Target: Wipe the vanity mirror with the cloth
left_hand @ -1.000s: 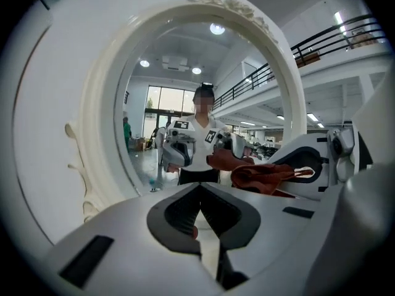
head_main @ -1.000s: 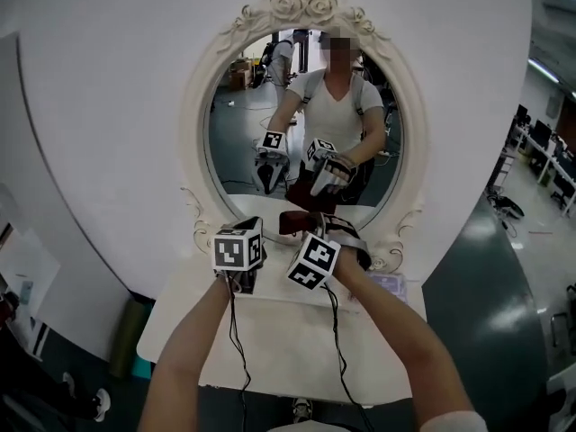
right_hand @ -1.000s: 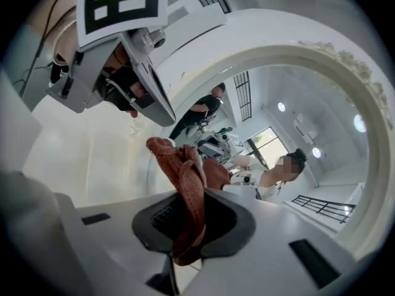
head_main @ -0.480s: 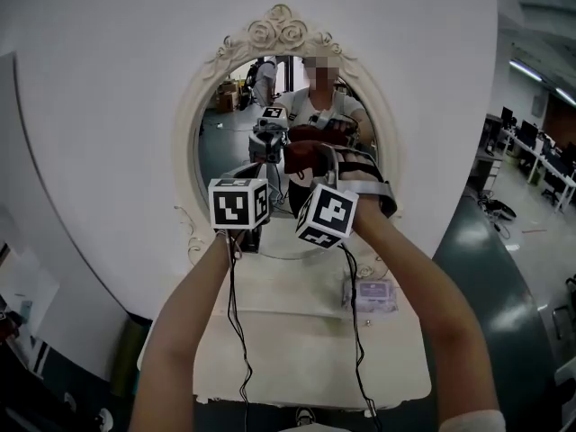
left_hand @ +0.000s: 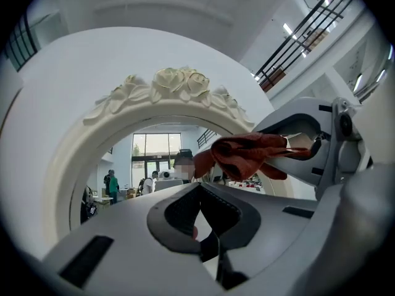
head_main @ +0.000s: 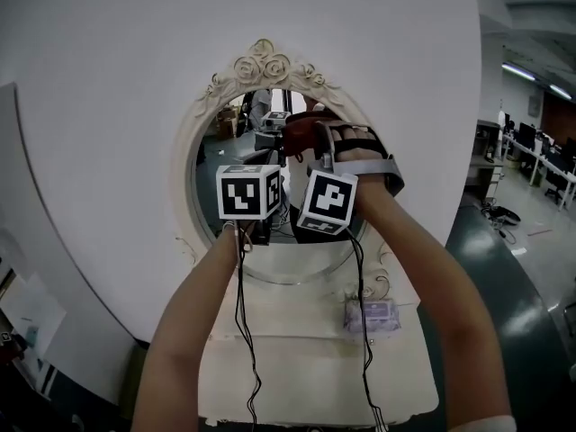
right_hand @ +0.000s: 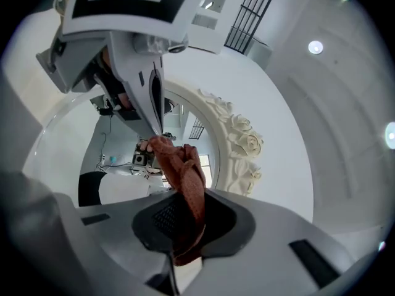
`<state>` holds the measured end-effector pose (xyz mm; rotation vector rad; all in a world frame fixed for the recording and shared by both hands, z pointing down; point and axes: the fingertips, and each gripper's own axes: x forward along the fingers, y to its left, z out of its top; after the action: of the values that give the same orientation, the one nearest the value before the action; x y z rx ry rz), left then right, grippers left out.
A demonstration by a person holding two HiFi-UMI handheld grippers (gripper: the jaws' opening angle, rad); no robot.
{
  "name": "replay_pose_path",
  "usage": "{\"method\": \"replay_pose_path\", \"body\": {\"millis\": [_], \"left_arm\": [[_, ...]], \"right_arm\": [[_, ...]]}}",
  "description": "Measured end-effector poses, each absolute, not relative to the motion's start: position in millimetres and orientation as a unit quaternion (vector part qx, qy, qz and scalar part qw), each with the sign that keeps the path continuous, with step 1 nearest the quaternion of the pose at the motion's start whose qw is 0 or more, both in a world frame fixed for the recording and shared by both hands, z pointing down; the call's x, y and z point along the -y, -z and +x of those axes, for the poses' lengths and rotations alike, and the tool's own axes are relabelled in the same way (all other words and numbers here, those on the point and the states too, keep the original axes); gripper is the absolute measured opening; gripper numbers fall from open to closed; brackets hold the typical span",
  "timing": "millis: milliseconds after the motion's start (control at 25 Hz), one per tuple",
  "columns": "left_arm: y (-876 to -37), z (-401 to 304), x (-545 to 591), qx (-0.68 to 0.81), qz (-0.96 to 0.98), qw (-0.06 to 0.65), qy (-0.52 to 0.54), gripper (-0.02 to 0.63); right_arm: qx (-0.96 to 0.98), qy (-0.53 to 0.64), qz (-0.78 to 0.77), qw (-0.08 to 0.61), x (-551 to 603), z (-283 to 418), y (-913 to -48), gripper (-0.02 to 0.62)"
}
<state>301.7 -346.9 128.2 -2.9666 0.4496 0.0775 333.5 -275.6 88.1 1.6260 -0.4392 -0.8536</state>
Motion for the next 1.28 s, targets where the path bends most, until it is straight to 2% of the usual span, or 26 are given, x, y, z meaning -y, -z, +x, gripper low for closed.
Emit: {"method": "replay_pose_path", "body": {"millis": [320,720,1280], "left_arm": [[-157,316,339,-0.135,-0.989,0.067,-0.006,0.011],[-211,321,345,-0.138,-0.989,0.035,0.029,0.011],[-299,320,344,-0.136,-0.988,-0.003,0.078,0.011]], "right_arm": [[0.161,0.361,0.684,0.613,270,364,-115,0.06],[0.173,0.339,0.7,0.604,261,374,-143,0.06],[0.224,0.278,0.707,0.61,250,385,-238,0.06]]}}
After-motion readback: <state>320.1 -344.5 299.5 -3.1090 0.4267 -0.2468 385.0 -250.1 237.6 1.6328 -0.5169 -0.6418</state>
